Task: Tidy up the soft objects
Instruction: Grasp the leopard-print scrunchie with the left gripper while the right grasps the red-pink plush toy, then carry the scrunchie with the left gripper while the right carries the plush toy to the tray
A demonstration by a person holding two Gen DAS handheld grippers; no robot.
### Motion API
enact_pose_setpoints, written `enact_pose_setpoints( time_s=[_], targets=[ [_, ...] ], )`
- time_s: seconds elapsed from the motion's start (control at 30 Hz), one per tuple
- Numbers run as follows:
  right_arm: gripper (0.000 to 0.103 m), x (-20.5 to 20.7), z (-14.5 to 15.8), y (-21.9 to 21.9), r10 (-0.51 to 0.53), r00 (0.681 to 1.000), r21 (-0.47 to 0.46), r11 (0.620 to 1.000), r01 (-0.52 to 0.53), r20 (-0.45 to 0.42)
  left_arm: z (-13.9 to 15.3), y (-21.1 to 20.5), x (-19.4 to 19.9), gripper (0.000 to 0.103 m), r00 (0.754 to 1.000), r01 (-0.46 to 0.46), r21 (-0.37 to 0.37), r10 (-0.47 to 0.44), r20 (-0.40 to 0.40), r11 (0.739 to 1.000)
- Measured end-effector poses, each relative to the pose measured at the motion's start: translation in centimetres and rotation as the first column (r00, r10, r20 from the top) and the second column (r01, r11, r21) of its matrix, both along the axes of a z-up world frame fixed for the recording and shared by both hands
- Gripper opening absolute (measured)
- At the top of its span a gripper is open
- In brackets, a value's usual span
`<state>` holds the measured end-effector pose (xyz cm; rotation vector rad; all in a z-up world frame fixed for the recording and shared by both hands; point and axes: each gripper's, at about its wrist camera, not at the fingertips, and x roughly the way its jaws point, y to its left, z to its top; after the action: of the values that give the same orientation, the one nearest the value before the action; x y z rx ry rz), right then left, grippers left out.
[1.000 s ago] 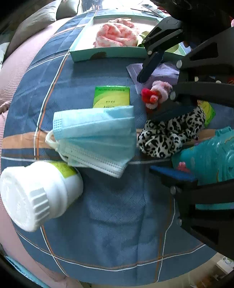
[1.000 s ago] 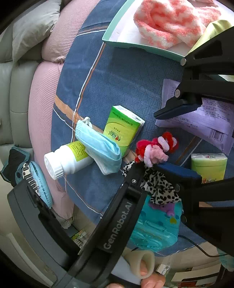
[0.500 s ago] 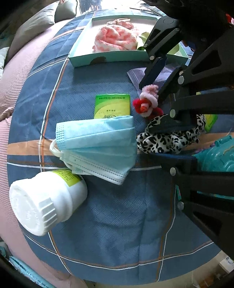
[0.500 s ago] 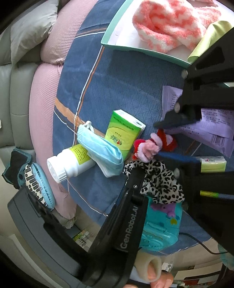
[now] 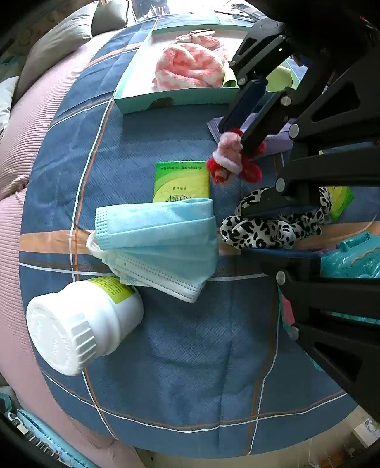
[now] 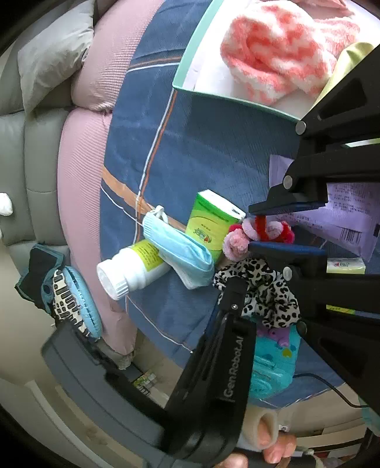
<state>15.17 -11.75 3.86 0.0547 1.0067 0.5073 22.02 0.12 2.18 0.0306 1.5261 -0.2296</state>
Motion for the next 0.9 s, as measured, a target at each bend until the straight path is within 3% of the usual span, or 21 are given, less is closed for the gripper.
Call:
enact_pose_setpoints(
  time_s=[0.5, 0.9],
  targets=[
    [0.019, -0.7, 3.4, -3.1, -0.069, 0.995, 0.042, 0.997, 0.066, 0.074, 4.5, 0.3, 0.0, 0.02, 0.998, -0.025, -0.024, 0.026, 0.055, 0.999],
    [0.019, -1.5, 6.7, -8.1, -0.195, 0.969, 0.081, 0.98, 0.184, 0.153, 10.9, -0.6, -1.7, 0.02, 0.98, -0.033, -0.082, 0.048, 0.195, 0.996]
  ],
)
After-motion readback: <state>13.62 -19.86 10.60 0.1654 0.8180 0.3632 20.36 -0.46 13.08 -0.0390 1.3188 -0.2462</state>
